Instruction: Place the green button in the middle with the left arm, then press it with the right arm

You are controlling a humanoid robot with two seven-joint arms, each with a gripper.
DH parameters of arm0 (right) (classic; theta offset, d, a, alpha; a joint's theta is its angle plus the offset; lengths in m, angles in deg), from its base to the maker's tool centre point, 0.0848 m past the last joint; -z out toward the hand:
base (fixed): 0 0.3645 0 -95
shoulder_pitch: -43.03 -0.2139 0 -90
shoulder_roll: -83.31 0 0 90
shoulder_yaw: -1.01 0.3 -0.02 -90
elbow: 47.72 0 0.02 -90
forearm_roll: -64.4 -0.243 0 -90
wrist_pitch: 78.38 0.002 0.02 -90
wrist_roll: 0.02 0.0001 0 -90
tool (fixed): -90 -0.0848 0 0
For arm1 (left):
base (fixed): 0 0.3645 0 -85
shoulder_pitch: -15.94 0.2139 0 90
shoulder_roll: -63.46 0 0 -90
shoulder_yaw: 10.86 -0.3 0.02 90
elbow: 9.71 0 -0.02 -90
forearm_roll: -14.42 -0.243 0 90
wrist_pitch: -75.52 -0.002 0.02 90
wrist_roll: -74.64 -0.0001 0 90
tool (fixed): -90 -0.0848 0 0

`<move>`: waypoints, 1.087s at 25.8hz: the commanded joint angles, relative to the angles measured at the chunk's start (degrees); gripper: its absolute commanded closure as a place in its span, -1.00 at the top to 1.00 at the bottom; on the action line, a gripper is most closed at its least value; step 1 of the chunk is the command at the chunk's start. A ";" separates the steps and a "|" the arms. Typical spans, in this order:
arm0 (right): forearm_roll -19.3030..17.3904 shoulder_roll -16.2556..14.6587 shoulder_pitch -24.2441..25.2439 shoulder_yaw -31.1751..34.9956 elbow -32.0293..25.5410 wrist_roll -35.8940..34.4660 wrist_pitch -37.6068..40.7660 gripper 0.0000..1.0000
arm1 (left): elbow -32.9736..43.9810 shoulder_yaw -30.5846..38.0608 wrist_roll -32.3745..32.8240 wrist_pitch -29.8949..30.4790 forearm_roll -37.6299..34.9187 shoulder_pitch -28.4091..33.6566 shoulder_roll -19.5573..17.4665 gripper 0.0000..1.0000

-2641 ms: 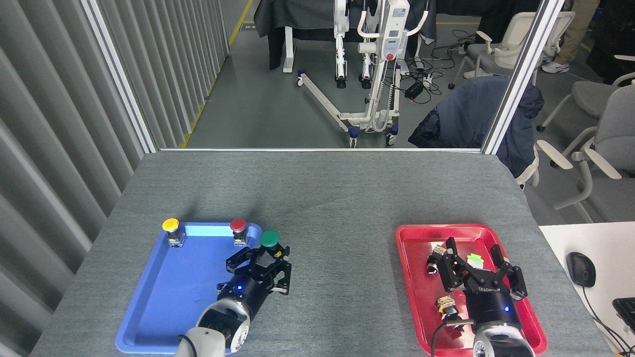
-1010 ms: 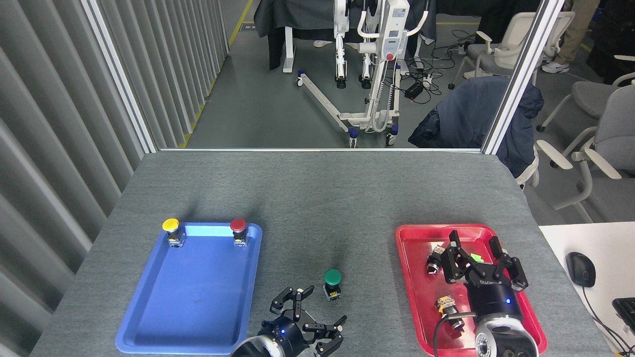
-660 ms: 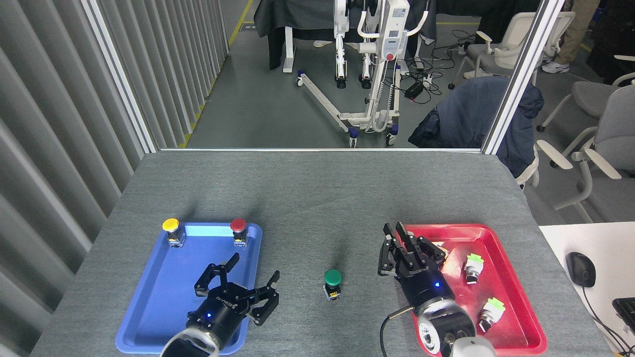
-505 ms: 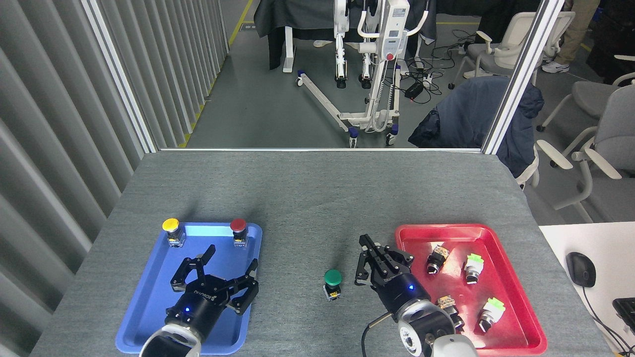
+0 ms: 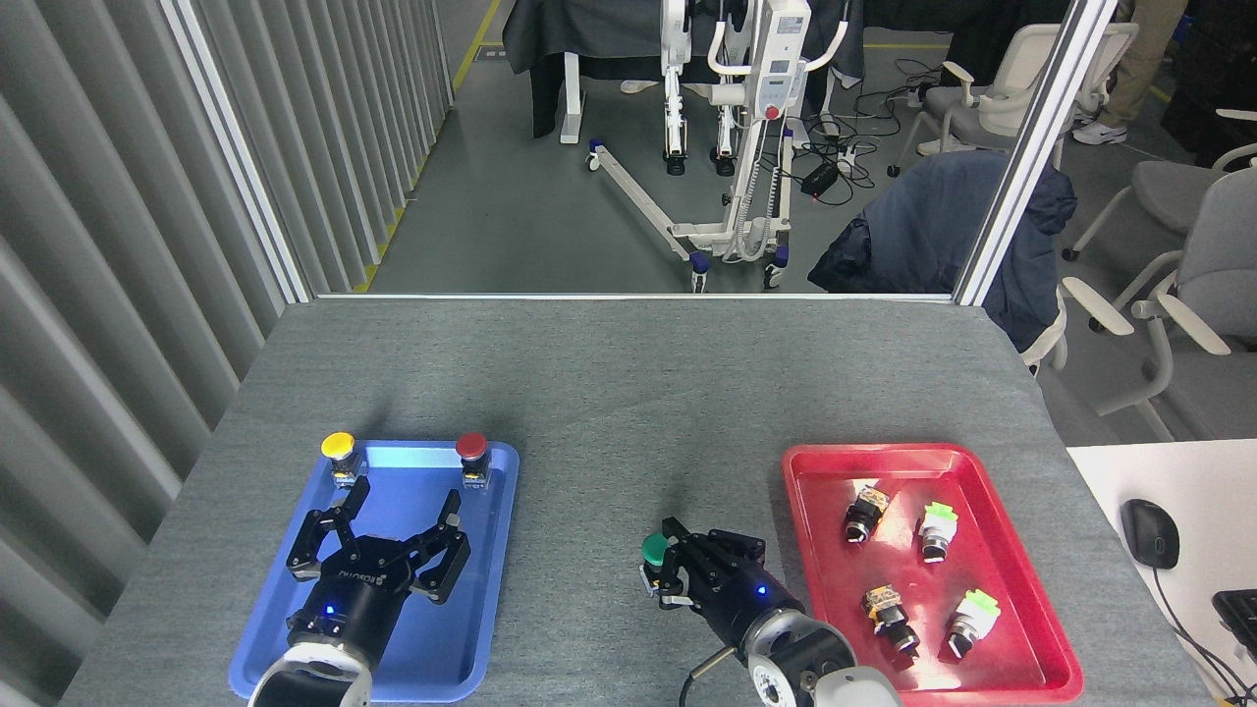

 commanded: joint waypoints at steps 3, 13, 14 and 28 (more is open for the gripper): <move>-0.01 0.10 0.00 -0.94 0.58 0.01 0.24 -1.00 | 0.10 0.02 -0.11 -1.07 -0.05 -0.03 0.34 0.97; 0.08 0.01 0.26 -1.82 3.48 0.10 0.41 -1.00 | 0.45 0.11 -2.74 -1.07 -0.05 0.15 0.08 0.97; 0.08 0.01 0.26 -1.82 3.57 0.10 0.41 -1.00 | 0.45 0.11 -2.74 -1.07 -0.05 0.15 0.08 0.97; -0.01 3.53 0.70 7.41 -5.84 -20.99 -3.81 1.00 | 0.45 0.02 -2.74 -0.80 0.04 0.06 0.25 0.97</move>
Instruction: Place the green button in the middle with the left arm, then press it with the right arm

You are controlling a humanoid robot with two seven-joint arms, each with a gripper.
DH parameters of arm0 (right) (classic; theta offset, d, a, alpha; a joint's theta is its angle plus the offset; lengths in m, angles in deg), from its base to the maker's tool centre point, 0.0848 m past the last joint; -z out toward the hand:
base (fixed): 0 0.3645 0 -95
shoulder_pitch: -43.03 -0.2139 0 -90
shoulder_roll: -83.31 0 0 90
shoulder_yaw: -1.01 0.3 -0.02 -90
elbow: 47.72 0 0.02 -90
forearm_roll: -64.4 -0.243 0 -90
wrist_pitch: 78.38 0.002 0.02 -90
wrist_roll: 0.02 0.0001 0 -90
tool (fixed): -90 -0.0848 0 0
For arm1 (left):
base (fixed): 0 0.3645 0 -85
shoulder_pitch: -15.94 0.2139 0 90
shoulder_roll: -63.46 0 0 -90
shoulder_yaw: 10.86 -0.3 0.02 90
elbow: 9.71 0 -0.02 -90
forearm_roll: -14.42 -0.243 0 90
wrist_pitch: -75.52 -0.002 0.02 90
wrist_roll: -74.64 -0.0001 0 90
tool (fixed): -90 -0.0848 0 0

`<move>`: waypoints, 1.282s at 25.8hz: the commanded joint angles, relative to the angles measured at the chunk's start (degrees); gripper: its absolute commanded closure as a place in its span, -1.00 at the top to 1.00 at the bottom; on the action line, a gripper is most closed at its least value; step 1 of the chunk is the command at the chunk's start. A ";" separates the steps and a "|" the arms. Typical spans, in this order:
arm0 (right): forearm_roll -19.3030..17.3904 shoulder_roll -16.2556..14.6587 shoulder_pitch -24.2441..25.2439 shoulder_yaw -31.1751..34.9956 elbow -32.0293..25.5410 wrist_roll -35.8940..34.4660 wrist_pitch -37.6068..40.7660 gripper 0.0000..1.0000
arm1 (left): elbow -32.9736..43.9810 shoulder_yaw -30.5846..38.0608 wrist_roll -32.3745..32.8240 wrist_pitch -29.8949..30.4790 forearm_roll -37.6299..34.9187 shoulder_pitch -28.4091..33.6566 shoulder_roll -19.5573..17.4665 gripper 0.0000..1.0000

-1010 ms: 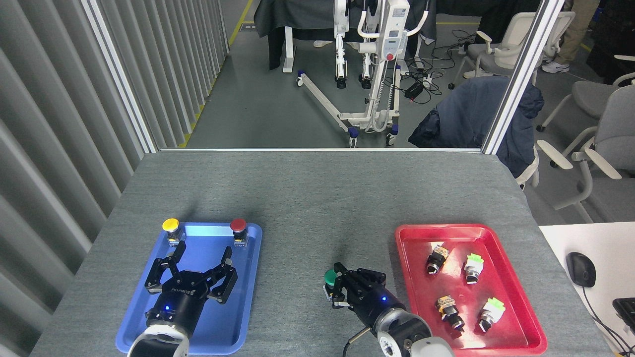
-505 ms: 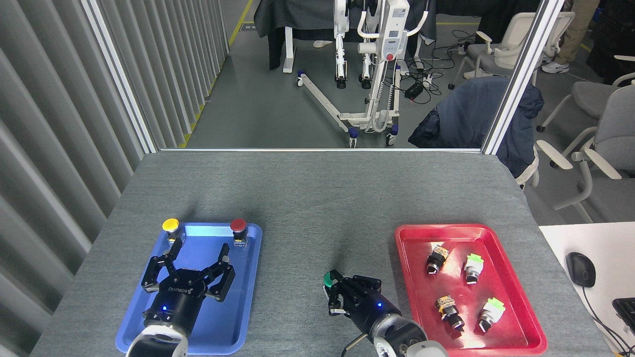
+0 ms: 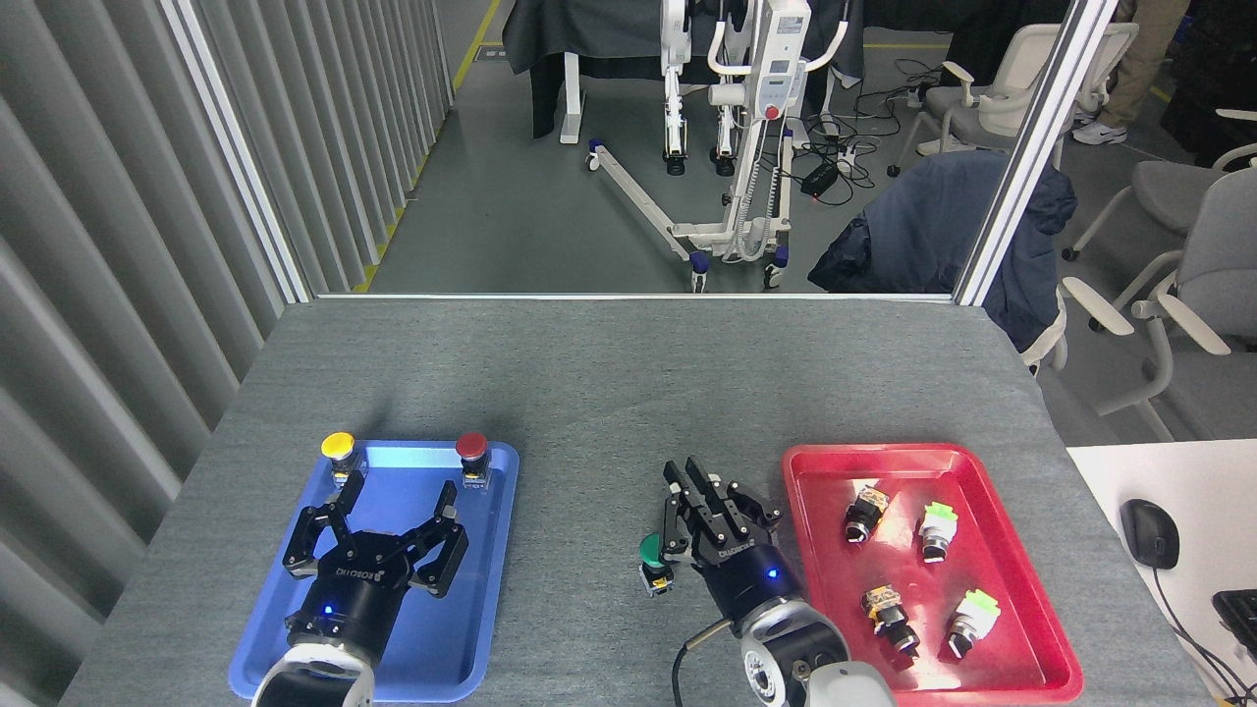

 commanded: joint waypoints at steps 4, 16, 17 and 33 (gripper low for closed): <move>0.34 0.44 1.23 10.43 -5.62 -3.43 -1.29 1.00 | -0.06 -0.09 0.10 0.33 0.00 -0.05 -0.01 0.97; 6.84 2.37 13.19 26.25 -17.13 -1.93 -5.42 1.00 | -0.06 -0.44 0.01 0.42 0.00 0.04 0.08 0.97; 6.84 2.81 14.15 26.25 -18.01 -0.53 -5.42 1.00 | -0.06 -0.53 0.01 0.42 0.00 -0.05 0.08 0.97; 6.58 -0.09 11.08 24.49 -14.93 1.32 -5.42 1.00 | -0.06 -0.61 0.10 0.25 0.00 0.04 0.16 0.97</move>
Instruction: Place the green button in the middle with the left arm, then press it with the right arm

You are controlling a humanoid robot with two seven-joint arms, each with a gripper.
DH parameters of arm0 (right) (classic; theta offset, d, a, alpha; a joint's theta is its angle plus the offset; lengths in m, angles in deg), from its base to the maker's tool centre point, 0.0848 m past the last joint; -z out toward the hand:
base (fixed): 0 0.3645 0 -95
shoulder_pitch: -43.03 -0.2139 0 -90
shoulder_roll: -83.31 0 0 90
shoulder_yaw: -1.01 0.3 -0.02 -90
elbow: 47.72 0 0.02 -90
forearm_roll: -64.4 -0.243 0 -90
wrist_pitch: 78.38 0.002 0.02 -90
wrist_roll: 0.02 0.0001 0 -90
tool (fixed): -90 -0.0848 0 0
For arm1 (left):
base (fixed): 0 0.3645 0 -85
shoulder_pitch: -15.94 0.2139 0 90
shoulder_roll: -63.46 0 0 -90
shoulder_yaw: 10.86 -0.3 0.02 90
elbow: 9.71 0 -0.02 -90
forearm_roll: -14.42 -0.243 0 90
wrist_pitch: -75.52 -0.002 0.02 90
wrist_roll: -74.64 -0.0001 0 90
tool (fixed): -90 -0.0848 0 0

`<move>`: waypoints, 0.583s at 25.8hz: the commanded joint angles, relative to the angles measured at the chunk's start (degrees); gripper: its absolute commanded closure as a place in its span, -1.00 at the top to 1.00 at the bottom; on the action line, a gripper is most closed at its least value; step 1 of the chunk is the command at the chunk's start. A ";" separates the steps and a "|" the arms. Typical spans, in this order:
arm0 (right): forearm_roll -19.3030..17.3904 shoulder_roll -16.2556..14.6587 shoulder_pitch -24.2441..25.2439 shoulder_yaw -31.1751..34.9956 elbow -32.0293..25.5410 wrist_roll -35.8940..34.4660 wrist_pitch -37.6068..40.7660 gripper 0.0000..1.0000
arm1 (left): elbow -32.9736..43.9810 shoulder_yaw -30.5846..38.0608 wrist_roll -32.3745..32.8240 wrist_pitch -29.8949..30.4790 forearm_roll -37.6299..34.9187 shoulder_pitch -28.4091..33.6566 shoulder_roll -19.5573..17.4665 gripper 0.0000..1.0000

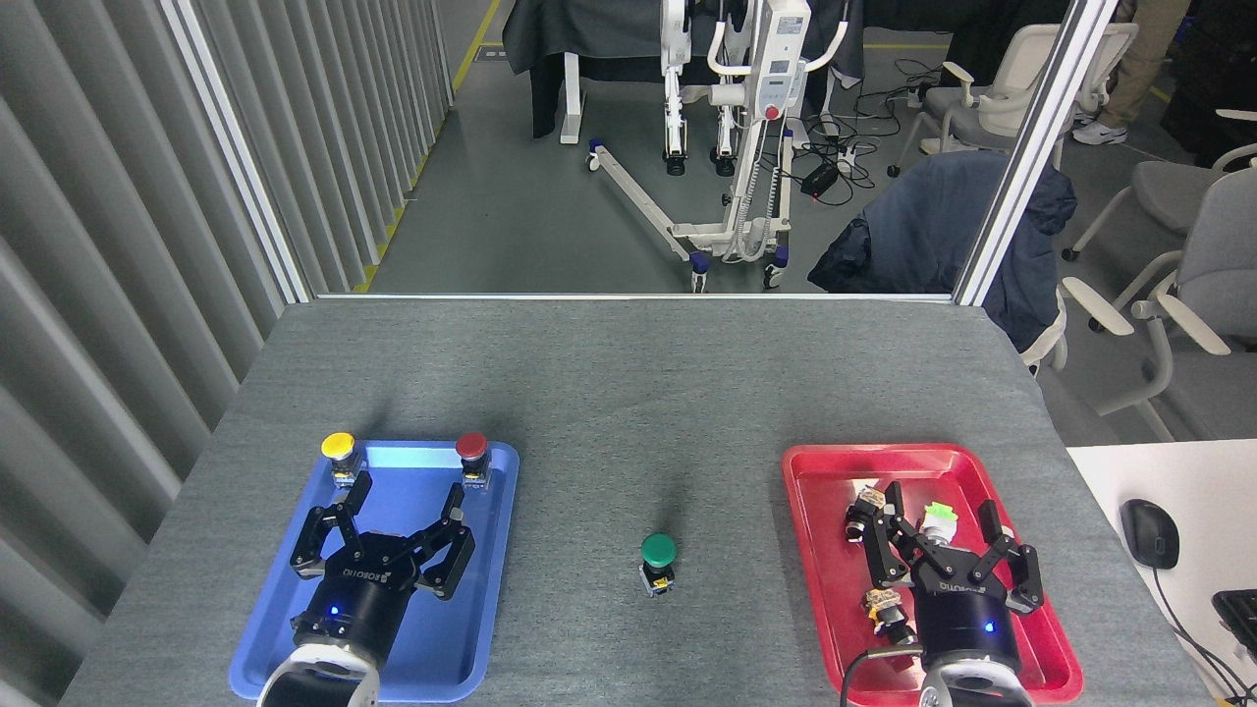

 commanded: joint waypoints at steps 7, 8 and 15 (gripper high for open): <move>-0.80 -0.33 -1.15 -2.82 1.00 -1.44 0.56 1.00 | 0.09 -0.04 -0.01 -0.28 0.00 -0.01 0.02 0.97; -1.24 -0.33 -1.15 -2.82 1.00 -1.44 0.65 1.00 | 0.09 0.05 -0.01 -0.37 0.00 0.08 0.02 0.97; -1.59 -0.24 -0.80 -2.82 1.00 -1.09 0.74 1.00 | 0.17 0.05 -0.01 -0.72 0.00 0.35 1.07 0.97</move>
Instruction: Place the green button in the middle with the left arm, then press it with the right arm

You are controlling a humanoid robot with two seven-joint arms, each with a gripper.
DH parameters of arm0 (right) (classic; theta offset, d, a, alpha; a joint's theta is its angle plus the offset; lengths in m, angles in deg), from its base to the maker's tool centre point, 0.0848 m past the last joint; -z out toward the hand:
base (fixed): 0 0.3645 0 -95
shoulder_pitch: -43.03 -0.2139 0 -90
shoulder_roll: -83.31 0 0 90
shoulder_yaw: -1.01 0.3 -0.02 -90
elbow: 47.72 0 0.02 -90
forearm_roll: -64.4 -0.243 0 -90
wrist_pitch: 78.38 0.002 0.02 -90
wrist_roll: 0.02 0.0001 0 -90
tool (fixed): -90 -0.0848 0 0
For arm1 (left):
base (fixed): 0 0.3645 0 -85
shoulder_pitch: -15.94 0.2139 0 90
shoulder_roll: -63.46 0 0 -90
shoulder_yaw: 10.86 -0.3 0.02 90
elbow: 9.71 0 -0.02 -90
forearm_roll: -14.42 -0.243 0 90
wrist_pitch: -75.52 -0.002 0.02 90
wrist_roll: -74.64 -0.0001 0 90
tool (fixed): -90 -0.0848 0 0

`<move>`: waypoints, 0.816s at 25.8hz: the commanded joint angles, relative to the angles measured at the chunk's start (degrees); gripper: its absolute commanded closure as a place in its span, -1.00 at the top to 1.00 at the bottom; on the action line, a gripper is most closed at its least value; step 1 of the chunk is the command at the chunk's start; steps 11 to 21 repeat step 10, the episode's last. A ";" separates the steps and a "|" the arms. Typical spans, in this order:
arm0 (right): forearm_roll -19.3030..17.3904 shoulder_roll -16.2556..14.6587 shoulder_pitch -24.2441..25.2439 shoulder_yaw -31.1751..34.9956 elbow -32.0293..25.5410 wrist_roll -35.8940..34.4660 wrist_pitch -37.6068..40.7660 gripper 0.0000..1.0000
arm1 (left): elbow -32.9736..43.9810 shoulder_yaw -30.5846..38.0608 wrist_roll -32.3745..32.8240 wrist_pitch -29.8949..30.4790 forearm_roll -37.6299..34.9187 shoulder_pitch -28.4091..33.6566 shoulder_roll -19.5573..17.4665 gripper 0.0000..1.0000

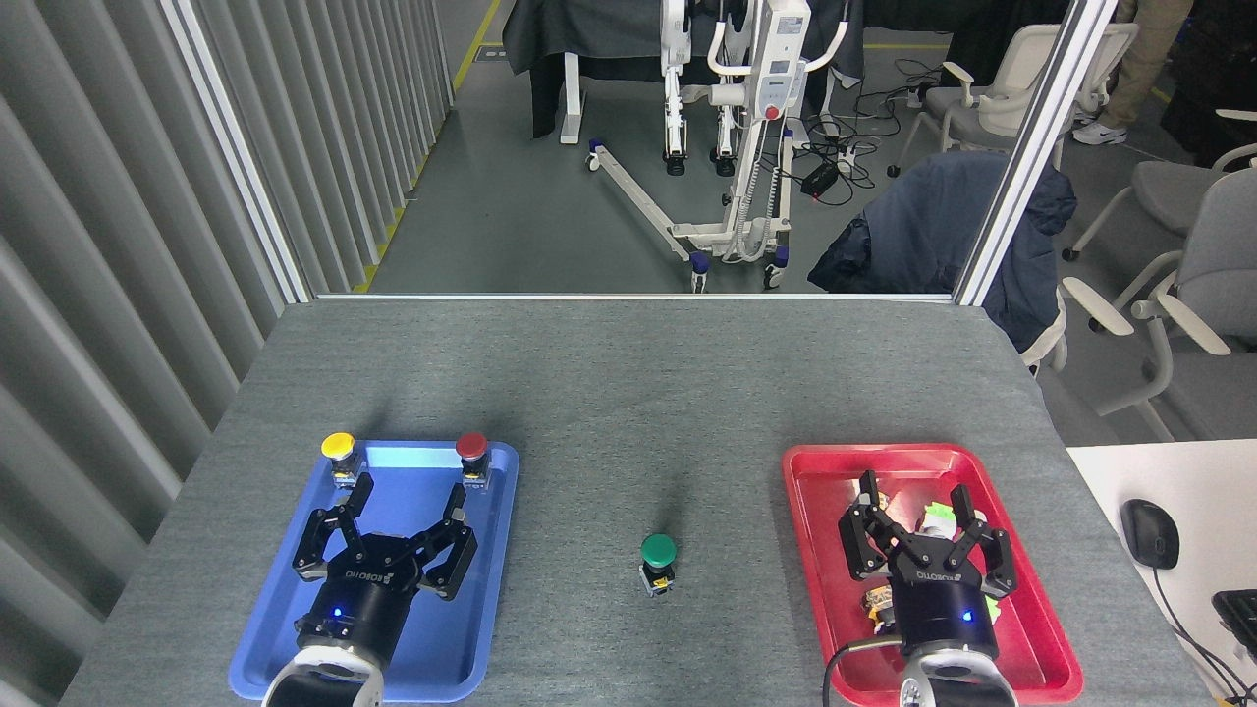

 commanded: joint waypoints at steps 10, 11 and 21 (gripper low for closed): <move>-0.01 -0.03 0.50 -0.02 0.00 0.52 0.09 1.00 | -0.01 0.06 0.33 -0.16 0.00 0.56 0.76 0.97; -0.01 -0.03 0.50 -0.02 0.00 0.52 0.09 1.00 | -0.01 0.06 0.33 -0.16 0.00 0.56 0.76 0.97; -0.01 -0.03 0.50 -0.02 0.00 0.52 0.09 1.00 | -0.01 0.06 0.33 -0.16 0.00 0.56 0.76 0.97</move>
